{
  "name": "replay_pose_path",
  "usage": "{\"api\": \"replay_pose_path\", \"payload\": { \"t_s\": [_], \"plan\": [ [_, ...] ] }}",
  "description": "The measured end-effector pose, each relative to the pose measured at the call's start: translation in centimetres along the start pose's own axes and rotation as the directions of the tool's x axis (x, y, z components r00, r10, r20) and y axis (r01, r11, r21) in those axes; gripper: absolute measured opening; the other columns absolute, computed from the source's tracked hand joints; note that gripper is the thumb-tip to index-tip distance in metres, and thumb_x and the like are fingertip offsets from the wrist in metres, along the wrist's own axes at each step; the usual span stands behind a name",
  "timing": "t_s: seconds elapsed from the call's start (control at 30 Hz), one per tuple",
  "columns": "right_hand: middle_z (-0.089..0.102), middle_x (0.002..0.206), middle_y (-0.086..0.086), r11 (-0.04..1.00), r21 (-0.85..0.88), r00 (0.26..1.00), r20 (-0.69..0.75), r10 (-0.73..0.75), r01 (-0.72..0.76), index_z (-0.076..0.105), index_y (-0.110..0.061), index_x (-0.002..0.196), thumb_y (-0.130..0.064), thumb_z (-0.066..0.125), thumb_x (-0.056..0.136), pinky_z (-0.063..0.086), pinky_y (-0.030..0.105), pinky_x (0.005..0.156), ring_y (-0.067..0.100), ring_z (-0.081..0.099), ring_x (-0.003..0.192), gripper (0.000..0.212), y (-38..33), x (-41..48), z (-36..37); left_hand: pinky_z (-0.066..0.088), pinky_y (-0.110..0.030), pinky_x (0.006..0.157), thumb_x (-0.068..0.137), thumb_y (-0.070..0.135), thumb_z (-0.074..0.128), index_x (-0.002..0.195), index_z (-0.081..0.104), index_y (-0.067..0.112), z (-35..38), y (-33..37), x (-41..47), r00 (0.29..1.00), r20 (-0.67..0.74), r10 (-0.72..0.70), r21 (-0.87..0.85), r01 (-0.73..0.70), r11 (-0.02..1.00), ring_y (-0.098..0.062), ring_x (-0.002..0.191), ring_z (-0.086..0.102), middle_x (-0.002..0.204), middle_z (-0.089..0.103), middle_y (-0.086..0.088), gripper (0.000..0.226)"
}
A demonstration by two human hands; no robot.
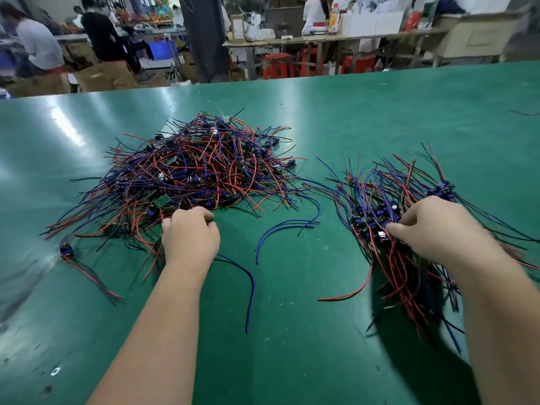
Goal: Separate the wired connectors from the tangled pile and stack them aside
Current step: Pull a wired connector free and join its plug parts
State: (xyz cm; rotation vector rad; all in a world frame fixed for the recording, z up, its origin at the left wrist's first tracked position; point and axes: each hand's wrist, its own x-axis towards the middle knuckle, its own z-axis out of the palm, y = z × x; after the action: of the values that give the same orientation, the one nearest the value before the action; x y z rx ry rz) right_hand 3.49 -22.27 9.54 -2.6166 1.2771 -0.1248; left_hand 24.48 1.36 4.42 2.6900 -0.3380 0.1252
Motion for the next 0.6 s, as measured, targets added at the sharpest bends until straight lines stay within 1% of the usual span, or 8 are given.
{"api": "replay_pose_path", "payload": {
  "t_s": [0.07, 0.13, 0.27, 0.4, 0.47, 0.5, 0.57, 0.6],
  "plan": [
    [0.072, 0.088, 0.012, 1.0, 0.022, 1.0, 0.004, -0.011, 0.011, 0.076, -0.011, 0.085, -0.014, 0.066, 0.085, 0.043, 0.026, 0.069, 0.029, 0.063, 0.082, 0.011, 0.0, 0.1, -0.2, 0.045, -0.043, 0.093, 0.091, 0.018, 0.053, 0.112, 0.067, 0.021, -0.2, 0.0, -0.1, 1.0, -0.029, 0.006, -0.089, -0.009, 0.996, -0.034, 0.105, 0.053, 0.111, 0.066, -0.008, 0.026],
    [0.072, 0.094, 0.01, 0.998, 0.058, 1.0, -0.004, 0.005, -0.005, 0.076, -0.015, 0.092, -0.007, 0.07, 0.08, 0.039, 0.024, 0.071, 0.027, 0.06, 0.085, 0.016, 0.1, 0.0, -0.6, 0.043, -0.045, 0.096, 0.088, 0.018, 0.054, 0.109, 0.067, 0.024, -0.3, 0.2, -0.3, 0.998, -0.053, -0.029, -0.145, 0.021, 0.989, -0.029, 0.101, 0.056, 0.108, 0.067, -0.002, 0.025],
    [0.07, 0.092, 0.01, 0.992, 0.111, 0.998, -0.013, 0.059, -0.057, 0.073, -0.014, 0.093, -0.01, 0.082, 0.07, 0.038, 0.025, 0.069, 0.026, 0.057, 0.082, 0.026, 0.9, 0.3, -1.3, 0.042, -0.043, 0.095, 0.084, 0.018, 0.058, 0.105, 0.067, 0.028, -0.2, 0.3, -0.3, 0.992, -0.115, -0.054, -0.196, 0.03, 0.98, -0.024, 0.09, 0.056, 0.093, 0.065, 0.006, 0.025],
    [0.066, 0.08, 0.008, 0.99, 0.085, 0.994, -0.007, 0.11, -0.109, 0.074, -0.014, 0.086, -0.01, 0.083, 0.07, 0.036, 0.023, 0.069, 0.024, 0.052, 0.077, 0.018, 1.1, 0.7, -1.4, 0.048, -0.026, 0.068, 0.081, 0.012, 0.061, 0.094, 0.069, 0.025, -0.1, 0.4, -0.1, 0.982, -0.149, -0.12, -0.475, 0.036, 0.879, -0.012, 0.073, 0.059, 0.078, 0.063, 0.013, 0.02],
    [0.061, 0.073, 0.007, 0.991, 0.059, 0.993, 0.013, 0.117, -0.117, 0.075, -0.014, 0.085, -0.011, 0.081, 0.072, 0.036, 0.023, 0.068, 0.023, 0.05, 0.073, 0.015, 0.9, 0.8, -1.2, 0.046, -0.023, 0.063, 0.079, 0.006, 0.065, 0.093, 0.071, 0.017, -0.1, 0.8, 0.2, 0.97, -0.098, -0.221, -0.721, 0.084, 0.688, -0.01, 0.069, 0.06, 0.078, 0.067, 0.008, 0.018],
    [0.061, 0.071, 0.006, 0.993, 0.045, 0.994, 0.023, 0.109, -0.11, 0.076, -0.014, 0.084, -0.011, 0.08, 0.073, 0.036, 0.022, 0.067, 0.023, 0.05, 0.071, 0.012, 0.9, 0.7, -1.2, 0.046, -0.021, 0.062, 0.078, 0.002, 0.067, 0.092, 0.071, 0.015, -0.4, 1.0, 0.3, 0.962, -0.035, -0.271, -0.837, 0.12, 0.534, -0.009, 0.068, 0.06, 0.078, 0.068, 0.005, 0.019],
    [0.063, 0.069, 0.007, 0.996, 0.052, 0.997, -0.011, 0.076, -0.075, 0.077, -0.012, 0.082, -0.016, 0.076, 0.077, 0.034, 0.023, 0.062, 0.022, 0.051, 0.067, 0.006, 0.9, 0.7, -0.9, 0.047, -0.017, 0.058, 0.079, -0.004, 0.067, 0.086, 0.067, 0.015, -1.1, 1.4, 0.6, 0.944, 0.167, -0.284, -0.965, 0.215, 0.148, -0.009, 0.064, 0.063, 0.073, 0.069, 0.001, 0.02],
    [0.065, 0.068, 0.008, 0.996, 0.083, 0.996, -0.068, 0.051, -0.045, 0.077, -0.012, 0.08, -0.019, 0.074, 0.079, 0.033, 0.024, 0.06, 0.022, 0.051, 0.066, 0.008, 0.9, 0.6, -0.7, 0.049, -0.016, 0.056, 0.082, -0.004, 0.064, 0.084, 0.063, 0.017, -1.5, 1.6, 0.5, 0.932, 0.281, -0.228, -0.96, 0.274, -0.066, -0.007, 0.062, 0.066, 0.068, 0.07, 0.001, 0.021]
  ]
}}
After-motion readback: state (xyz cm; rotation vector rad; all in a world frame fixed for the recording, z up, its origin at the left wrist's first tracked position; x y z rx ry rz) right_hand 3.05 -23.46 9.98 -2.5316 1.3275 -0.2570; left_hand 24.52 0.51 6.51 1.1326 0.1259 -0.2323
